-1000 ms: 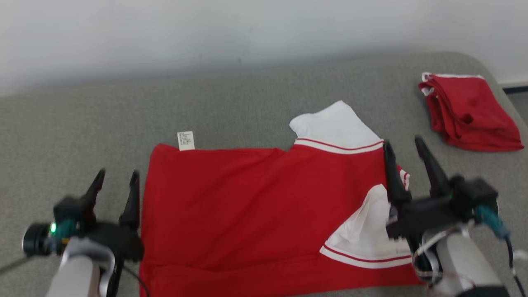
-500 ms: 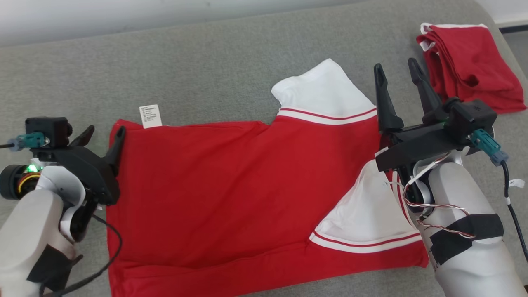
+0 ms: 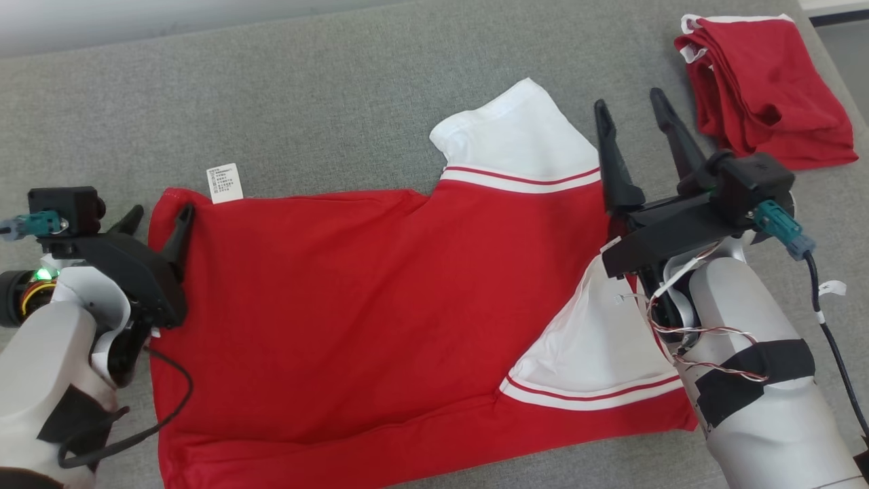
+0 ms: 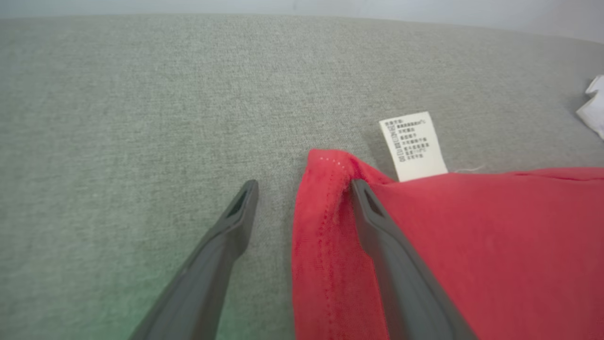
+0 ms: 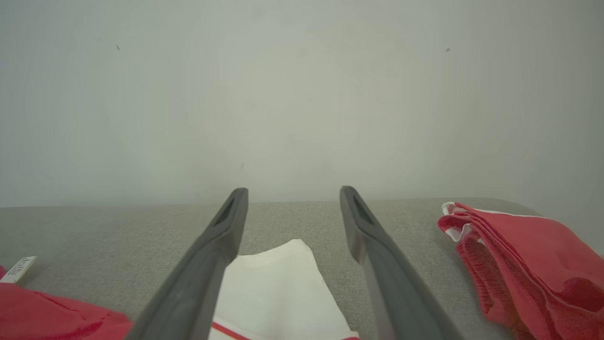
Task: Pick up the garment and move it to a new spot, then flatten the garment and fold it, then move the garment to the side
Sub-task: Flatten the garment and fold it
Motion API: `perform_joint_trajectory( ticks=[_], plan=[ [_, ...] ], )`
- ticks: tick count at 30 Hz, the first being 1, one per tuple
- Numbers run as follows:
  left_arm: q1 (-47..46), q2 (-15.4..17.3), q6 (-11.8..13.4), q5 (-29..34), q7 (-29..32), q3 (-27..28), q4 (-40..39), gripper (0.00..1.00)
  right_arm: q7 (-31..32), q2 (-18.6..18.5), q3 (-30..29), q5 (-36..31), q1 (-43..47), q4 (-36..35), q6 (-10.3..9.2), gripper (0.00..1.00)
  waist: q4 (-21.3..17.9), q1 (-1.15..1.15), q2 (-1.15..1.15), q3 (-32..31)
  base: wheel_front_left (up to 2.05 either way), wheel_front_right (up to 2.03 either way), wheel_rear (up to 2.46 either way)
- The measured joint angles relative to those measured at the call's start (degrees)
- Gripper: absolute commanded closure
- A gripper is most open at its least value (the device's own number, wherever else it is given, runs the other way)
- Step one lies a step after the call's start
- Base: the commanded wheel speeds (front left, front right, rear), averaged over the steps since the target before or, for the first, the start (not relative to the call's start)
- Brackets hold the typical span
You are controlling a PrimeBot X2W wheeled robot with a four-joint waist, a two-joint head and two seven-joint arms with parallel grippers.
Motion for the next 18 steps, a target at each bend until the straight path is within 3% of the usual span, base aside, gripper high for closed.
perform_joint_trajectory(
  ticks=[2,3,4,5,18],
  plan=[
    [-0.44,-0.34,0.01,-0.51,-0.31,-1.18,0.41,0.02,0.01,-0.05,0.63,-0.01,-0.30,0.62,0.00,0.00,-0.03,0.00,0.00,0.36,0.00,0.00,0.00],
    [-0.78,-0.56,0.01,-0.67,-0.66,-1.67,0.48,0.52,0.01,-0.21,0.97,-0.11,-0.45,0.92,0.00,0.00,0.03,0.00,0.00,0.43,0.00,0.00,0.00],
    [-1.05,-0.71,0.01,-0.85,-1.47,-2.27,0.40,0.93,0.01,-0.40,1.10,-0.19,-0.60,1.34,0.00,0.00,0.16,0.00,0.00,0.45,0.00,0.00,0.00],
    [-1.21,-0.90,0.00,-1.16,-2.47,-2.55,0.37,1.00,0.00,-0.58,1.20,-0.23,-0.79,1.96,0.00,0.00,0.36,0.00,0.00,0.44,0.00,0.00,0.00],
    [-0.41,-2.81,0.03,-0.48,-14.58,-6.33,-3.96,1.00,0.87,-3.65,4.61,-0.26,-12.54,24.36,0.00,0.00,5.47,0.00,0.00,-0.30,0.00,0.00,0.00]
  ],
)
